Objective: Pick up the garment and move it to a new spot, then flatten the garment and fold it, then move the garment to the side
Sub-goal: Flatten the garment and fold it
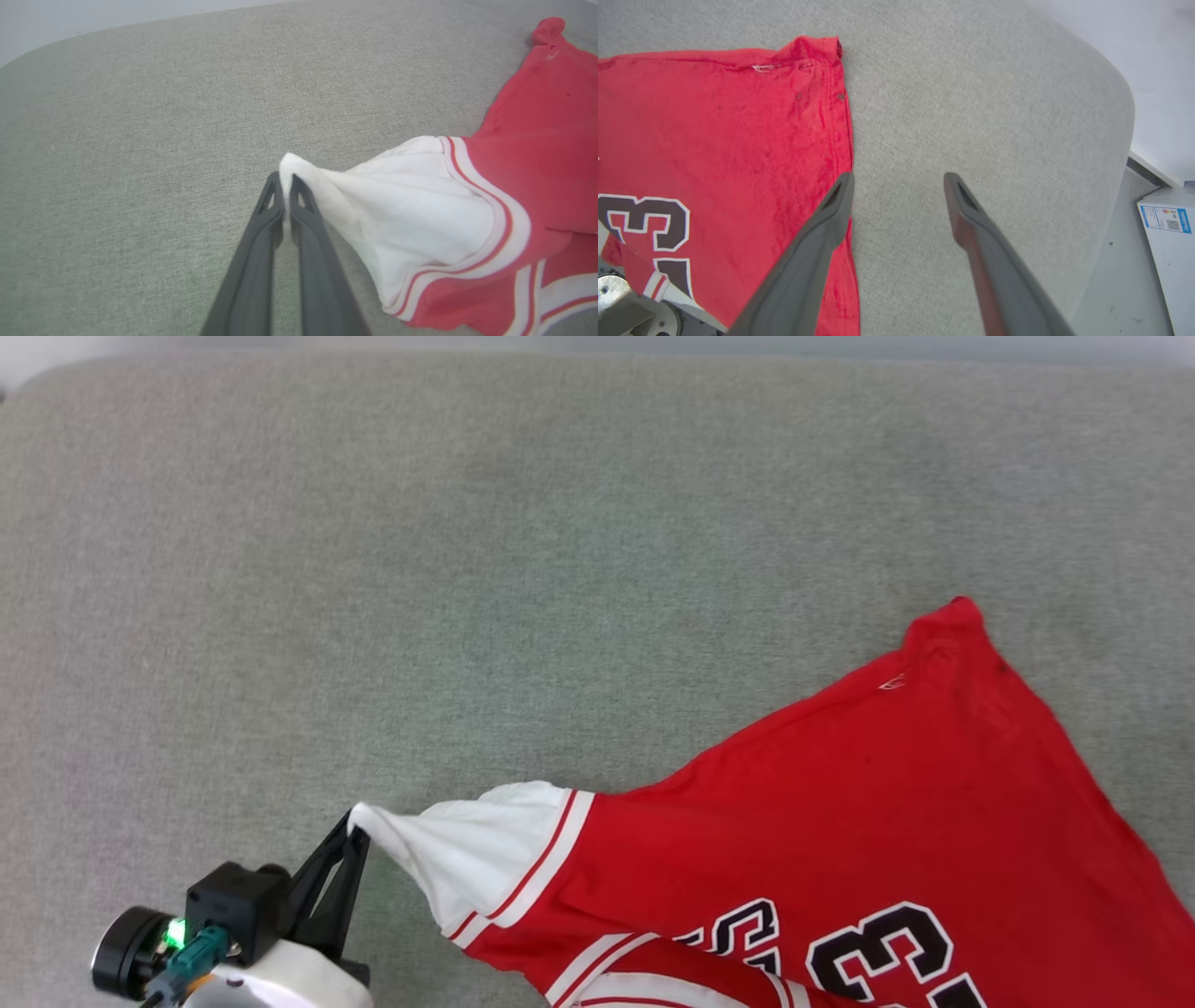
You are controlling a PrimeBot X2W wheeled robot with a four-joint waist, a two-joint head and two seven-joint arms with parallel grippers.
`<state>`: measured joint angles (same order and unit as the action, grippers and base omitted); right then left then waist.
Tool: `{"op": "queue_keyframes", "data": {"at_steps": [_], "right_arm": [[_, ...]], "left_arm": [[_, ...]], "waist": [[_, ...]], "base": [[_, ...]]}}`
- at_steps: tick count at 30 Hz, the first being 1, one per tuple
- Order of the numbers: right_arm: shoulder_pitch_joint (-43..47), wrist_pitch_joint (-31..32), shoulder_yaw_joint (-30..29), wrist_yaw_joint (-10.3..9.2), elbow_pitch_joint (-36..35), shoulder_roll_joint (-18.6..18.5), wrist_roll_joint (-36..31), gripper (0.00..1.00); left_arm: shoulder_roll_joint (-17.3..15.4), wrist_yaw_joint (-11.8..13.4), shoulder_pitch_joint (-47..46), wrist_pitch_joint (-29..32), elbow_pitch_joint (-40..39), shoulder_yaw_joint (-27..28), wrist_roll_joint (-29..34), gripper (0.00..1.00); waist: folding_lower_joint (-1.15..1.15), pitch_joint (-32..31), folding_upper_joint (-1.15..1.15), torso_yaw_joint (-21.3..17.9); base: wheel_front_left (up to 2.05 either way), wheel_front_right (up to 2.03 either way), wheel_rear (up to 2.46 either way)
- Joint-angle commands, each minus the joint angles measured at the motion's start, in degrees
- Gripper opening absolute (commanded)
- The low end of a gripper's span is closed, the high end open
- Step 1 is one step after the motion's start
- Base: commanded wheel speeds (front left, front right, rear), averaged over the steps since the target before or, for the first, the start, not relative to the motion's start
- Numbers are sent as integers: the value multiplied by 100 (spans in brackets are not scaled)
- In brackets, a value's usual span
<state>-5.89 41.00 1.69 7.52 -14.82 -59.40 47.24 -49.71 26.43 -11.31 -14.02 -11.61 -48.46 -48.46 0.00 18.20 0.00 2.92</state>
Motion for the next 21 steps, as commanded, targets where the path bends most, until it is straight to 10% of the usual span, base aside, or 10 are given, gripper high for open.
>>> {"op": "queue_keyframes", "data": {"at_steps": [1,12,21], "right_arm": [[-428,228,148,-5,-73,-31,-2,100],[-3145,2062,2117,-5,755,789,-478,100],[-3977,2125,3113,-4,2237,1445,-751,100]], "left_arm": [[57,-41,-139,9,10,-15,59,0],[344,-249,-659,43,161,-114,309,0],[510,-294,-950,40,159,-146,464,0]], "waist": [[0,142,0,113],[0,708,0,532],[0,1096,0,739]], "base": [[0,0,0],[0,0,0],[0,0,0]]}}
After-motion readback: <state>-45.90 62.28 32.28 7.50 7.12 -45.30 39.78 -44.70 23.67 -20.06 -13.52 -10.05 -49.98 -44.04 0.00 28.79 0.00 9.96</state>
